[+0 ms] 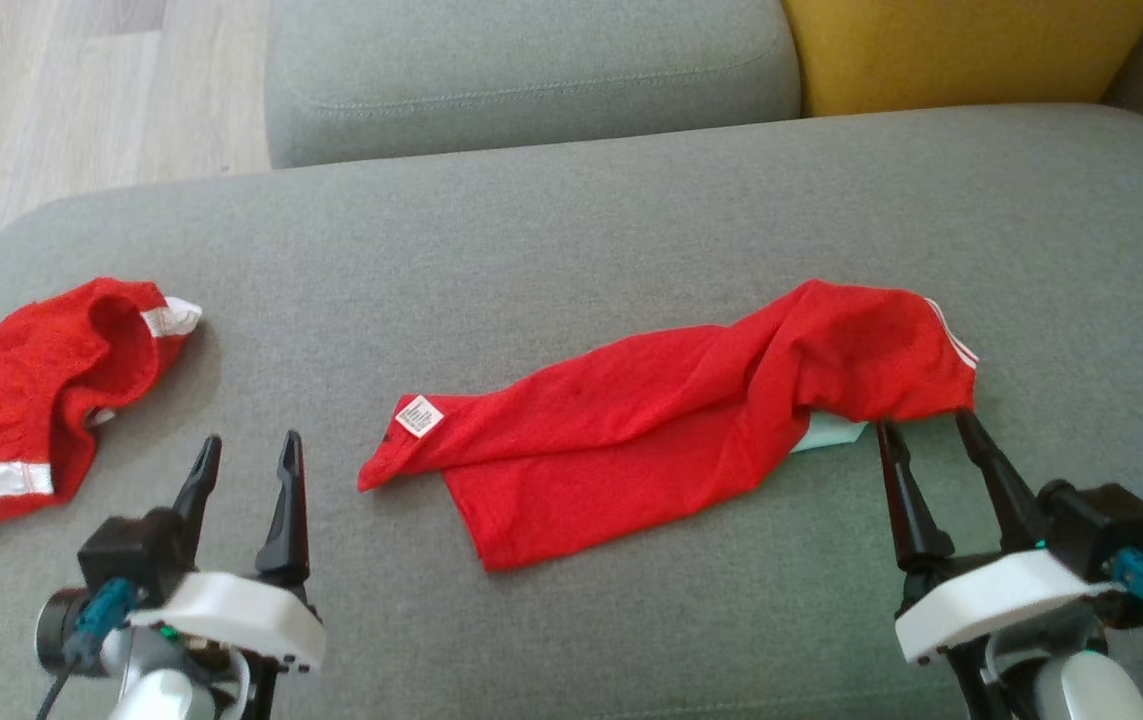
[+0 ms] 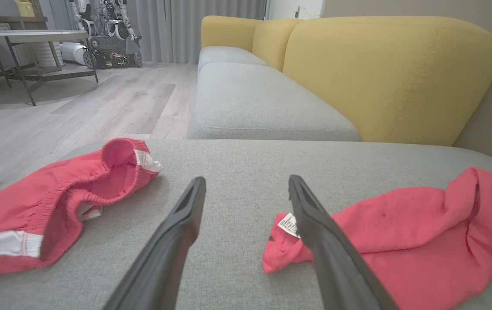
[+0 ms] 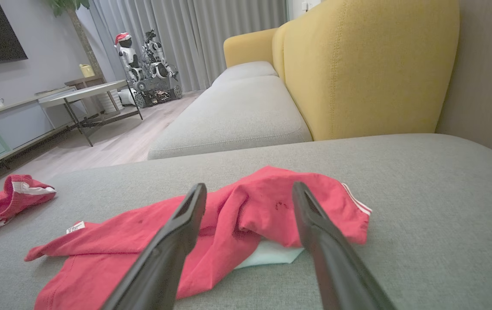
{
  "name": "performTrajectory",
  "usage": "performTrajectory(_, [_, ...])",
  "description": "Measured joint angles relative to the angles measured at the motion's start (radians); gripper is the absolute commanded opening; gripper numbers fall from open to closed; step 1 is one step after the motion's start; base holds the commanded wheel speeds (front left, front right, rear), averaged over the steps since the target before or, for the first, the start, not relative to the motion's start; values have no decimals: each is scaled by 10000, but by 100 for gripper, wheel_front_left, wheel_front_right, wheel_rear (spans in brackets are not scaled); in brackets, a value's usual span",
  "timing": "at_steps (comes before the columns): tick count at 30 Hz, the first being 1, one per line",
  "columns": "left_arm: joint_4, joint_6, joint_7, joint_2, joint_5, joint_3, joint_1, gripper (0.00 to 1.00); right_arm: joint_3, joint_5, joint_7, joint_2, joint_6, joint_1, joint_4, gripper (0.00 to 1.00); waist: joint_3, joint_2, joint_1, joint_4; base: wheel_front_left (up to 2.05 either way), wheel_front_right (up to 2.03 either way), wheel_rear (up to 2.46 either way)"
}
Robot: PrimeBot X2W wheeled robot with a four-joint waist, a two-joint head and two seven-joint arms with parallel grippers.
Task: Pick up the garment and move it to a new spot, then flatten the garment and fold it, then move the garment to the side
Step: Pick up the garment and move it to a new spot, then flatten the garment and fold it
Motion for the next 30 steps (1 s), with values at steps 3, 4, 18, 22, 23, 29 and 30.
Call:
performTrajectory(3, [-104,113,56,69,19,-33,239,100,-2,0,12,2,0,164,-36,100,-83,0,0,-31,0,0,0])
performTrajectory(4, [-134,140,84,88,23,-35,305,100,-4,0,50,2,0,164,-46,100,-110,0,0,-45,0,0,0])
performTrajectory(18, [-405,403,142,123,-4,-33,822,100,-12,0,184,2,0,380,-102,100,-267,0,0,-37,0,0,0])
performTrajectory(22, [-422,403,142,140,-6,-36,822,100,-13,0,186,2,0,371,-105,100,-269,0,0,-23,0,0,0])
performTrajectory(23, [-420,408,142,146,-4,-38,821,100,-12,-6,186,2,0,371,-105,100,-266,0,0,-19,0,0,0])
performTrajectory(29, [-378,479,144,199,-2,-52,820,100,-27,-71,186,2,0,371,-105,100,-246,0,0,9,0,0,0])
performTrajectory(30, [-378,479,144,201,-2,-54,819,100,-31,-71,186,2,0,371,-105,100,-244,0,0,15,0,0,0])
